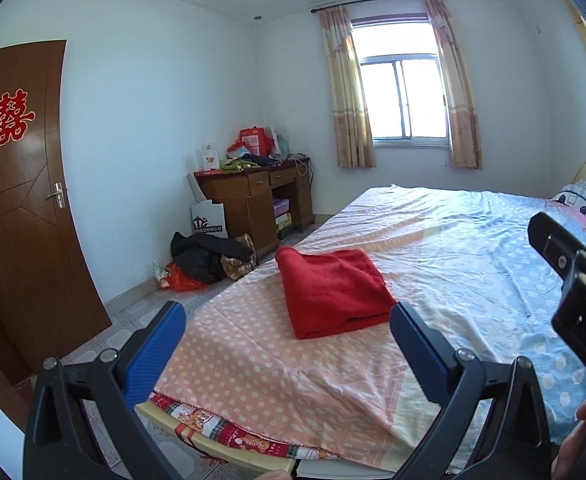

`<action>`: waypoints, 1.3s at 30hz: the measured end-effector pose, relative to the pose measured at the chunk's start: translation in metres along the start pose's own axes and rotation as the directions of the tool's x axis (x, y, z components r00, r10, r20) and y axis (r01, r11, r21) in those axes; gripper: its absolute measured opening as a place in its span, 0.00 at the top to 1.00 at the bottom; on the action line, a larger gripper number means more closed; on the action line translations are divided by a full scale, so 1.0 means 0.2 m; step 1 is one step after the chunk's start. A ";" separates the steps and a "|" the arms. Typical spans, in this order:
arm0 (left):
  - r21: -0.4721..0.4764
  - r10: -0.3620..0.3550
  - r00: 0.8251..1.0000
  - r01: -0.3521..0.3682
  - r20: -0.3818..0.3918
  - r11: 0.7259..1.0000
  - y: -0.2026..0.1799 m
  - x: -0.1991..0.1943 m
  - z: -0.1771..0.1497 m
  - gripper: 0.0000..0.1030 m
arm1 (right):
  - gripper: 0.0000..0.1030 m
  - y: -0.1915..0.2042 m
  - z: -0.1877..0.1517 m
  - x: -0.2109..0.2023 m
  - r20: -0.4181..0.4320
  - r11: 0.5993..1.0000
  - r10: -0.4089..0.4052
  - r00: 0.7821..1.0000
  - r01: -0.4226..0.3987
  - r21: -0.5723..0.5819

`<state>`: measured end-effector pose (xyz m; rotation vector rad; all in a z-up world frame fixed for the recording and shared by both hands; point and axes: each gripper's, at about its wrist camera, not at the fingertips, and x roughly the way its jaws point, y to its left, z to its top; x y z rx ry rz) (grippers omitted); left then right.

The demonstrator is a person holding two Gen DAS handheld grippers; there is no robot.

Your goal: Fold small clothes

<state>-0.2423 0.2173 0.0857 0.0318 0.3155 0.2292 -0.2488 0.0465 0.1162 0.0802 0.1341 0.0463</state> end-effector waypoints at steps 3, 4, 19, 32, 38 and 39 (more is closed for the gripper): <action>-0.005 -0.011 1.000 0.011 -0.008 1.000 0.00 0.01 0.00 0.00 | 0.10 -0.01 0.00 0.00 -0.006 1.000 -0.015 1.000 0.015 0.012; -0.007 -0.007 1.000 0.007 -0.010 1.000 0.00 0.01 0.00 0.00 | 0.10 -0.01 -0.01 0.01 -0.010 1.000 -0.018 1.000 0.019 0.014; -0.019 0.014 1.000 -0.014 -0.028 1.000 0.01 0.02 0.00 0.00 | 0.10 -0.01 -0.03 0.02 -0.030 0.999 -0.033 0.999 0.034 0.014; -0.039 -0.002 0.999 0.000 -0.052 0.999 0.02 0.03 -0.01 0.00 | 0.09 0.00 -0.04 0.04 -0.037 1.000 -0.027 0.999 0.027 0.002; -0.036 0.008 0.999 -0.010 -0.044 0.999 0.03 0.03 0.01 0.00 | 0.09 0.00 -0.05 0.05 -0.046 1.000 -0.022 0.999 0.023 0.004; -0.039 0.009 0.999 -0.010 -0.043 0.999 0.04 0.03 0.01 0.00 | 0.09 0.00 -0.05 0.05 -0.046 1.000 -0.023 0.999 0.023 0.003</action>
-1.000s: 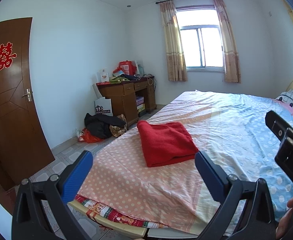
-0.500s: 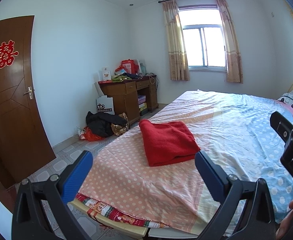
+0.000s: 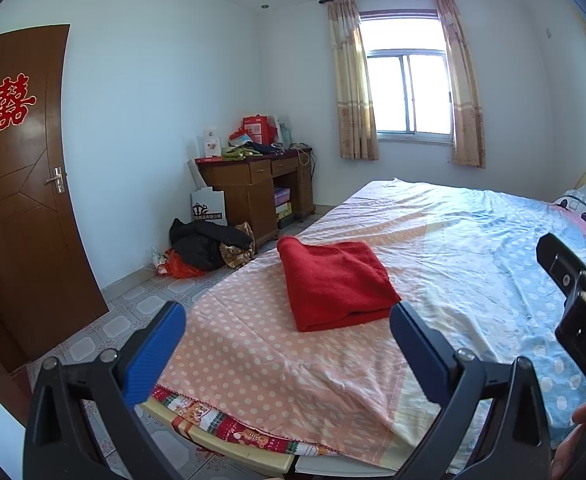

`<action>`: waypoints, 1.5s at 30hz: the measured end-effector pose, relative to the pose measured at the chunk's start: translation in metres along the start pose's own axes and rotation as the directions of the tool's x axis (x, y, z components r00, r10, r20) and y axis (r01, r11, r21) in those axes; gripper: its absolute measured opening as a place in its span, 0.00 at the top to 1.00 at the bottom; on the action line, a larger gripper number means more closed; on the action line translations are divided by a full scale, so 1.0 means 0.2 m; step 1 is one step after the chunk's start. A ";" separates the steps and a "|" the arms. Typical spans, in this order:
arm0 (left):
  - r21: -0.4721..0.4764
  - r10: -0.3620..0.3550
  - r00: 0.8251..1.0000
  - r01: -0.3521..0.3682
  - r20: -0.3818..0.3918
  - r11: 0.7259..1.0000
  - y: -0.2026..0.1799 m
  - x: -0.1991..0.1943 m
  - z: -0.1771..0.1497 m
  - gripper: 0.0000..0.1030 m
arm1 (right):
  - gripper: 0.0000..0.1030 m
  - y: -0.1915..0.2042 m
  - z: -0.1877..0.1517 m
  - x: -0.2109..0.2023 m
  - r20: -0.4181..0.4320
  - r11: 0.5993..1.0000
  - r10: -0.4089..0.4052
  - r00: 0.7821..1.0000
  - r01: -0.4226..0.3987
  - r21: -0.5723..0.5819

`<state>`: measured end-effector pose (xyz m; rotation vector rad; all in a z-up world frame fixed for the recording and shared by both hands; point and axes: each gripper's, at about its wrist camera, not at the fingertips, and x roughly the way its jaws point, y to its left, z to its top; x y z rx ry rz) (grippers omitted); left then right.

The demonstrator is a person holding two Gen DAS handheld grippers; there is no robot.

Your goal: Fold small clothes

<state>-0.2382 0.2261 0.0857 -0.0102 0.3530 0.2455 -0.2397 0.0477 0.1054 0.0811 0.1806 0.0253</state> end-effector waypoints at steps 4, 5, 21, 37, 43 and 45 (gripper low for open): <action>-0.015 0.017 1.000 -0.017 0.000 1.000 0.02 0.01 0.01 0.00 | 0.09 0.00 -0.01 0.00 0.002 1.000 -0.001 1.000 0.001 -0.001; -0.019 0.025 1.000 -0.025 0.000 1.000 0.03 0.01 0.01 0.00 | 0.09 0.00 -0.01 0.00 0.002 1.000 0.000 1.000 0.000 -0.001; -0.015 0.040 0.999 -0.040 0.012 0.999 0.04 0.03 0.01 0.00 | 0.09 0.00 -0.01 0.00 0.002 1.000 -0.001 1.000 0.001 -0.002; -0.047 -0.003 1.000 0.002 -0.027 0.999 0.05 0.06 0.00 0.00 | 0.09 -0.03 -0.01 -0.01 0.007 1.000 -0.006 1.000 0.007 -0.008; -0.058 -0.030 0.997 0.026 -0.066 0.998 0.07 0.11 -0.02 0.00 | 0.09 -0.04 -0.01 -0.01 0.001 1.000 -0.006 1.000 0.006 -0.005; -0.062 -0.030 0.997 0.026 -0.074 0.998 0.07 0.11 -0.02 0.00 | 0.09 -0.05 -0.01 -0.01 0.000 1.000 -0.008 1.000 0.008 -0.003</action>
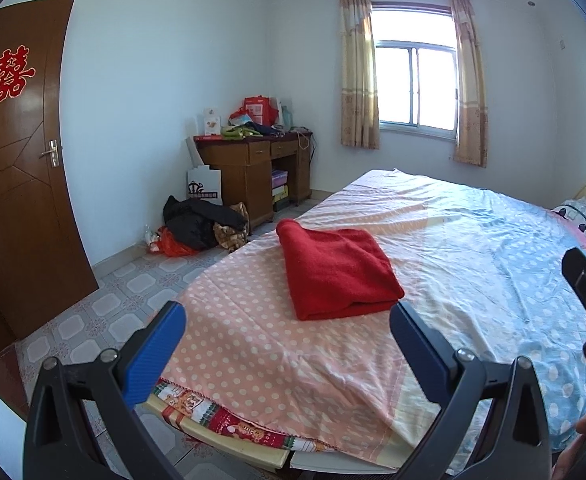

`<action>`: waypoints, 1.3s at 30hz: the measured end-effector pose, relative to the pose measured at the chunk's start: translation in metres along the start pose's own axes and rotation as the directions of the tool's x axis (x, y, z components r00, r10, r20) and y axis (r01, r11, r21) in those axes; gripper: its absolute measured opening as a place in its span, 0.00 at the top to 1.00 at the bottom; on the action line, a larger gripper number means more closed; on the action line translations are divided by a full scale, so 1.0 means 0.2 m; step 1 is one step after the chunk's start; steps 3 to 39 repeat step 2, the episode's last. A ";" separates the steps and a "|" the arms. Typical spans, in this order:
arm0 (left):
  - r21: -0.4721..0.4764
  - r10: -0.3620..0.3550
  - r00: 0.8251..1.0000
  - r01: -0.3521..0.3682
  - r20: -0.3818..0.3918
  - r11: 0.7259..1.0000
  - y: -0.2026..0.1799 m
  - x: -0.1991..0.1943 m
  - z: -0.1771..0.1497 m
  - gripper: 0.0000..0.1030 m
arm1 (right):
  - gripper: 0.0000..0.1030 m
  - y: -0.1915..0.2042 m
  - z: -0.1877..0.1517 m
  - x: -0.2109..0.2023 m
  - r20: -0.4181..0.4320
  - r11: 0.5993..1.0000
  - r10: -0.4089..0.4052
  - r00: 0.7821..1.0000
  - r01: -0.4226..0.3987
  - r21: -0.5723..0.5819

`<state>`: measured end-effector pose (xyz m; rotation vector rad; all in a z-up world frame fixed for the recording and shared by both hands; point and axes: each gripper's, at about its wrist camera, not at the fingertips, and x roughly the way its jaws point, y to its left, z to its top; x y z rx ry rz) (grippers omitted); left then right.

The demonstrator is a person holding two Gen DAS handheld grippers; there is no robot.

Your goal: Fold small clothes

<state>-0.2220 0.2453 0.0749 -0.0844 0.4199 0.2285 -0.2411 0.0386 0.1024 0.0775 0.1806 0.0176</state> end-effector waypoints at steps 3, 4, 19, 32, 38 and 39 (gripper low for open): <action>0.004 0.005 1.000 -0.005 -0.005 1.000 0.00 0.00 0.00 0.00 | 0.09 -0.01 0.00 0.00 -0.003 1.000 0.000 1.000 0.000 0.002; 0.004 0.005 1.000 -0.005 -0.005 1.000 0.00 0.00 0.00 0.00 | 0.09 -0.01 0.00 0.00 -0.003 1.000 0.000 1.000 0.000 0.002; 0.004 0.005 1.000 -0.005 -0.005 1.000 0.00 0.00 0.00 0.00 | 0.09 -0.01 0.00 0.00 -0.003 1.000 0.000 1.000 0.000 0.002; 0.004 0.005 1.000 -0.005 -0.005 1.000 0.00 0.00 0.00 0.00 | 0.09 -0.01 0.00 0.00 -0.003 1.000 0.000 1.000 0.000 0.002; 0.004 0.005 1.000 -0.005 -0.005 1.000 0.00 0.00 0.00 0.00 | 0.09 -0.01 0.00 0.00 -0.003 1.000 0.000 1.000 0.000 0.002; 0.004 0.005 1.000 -0.005 -0.005 1.000 0.00 0.00 0.00 0.00 | 0.09 -0.01 0.00 0.00 -0.003 1.000 0.000 1.000 0.000 0.002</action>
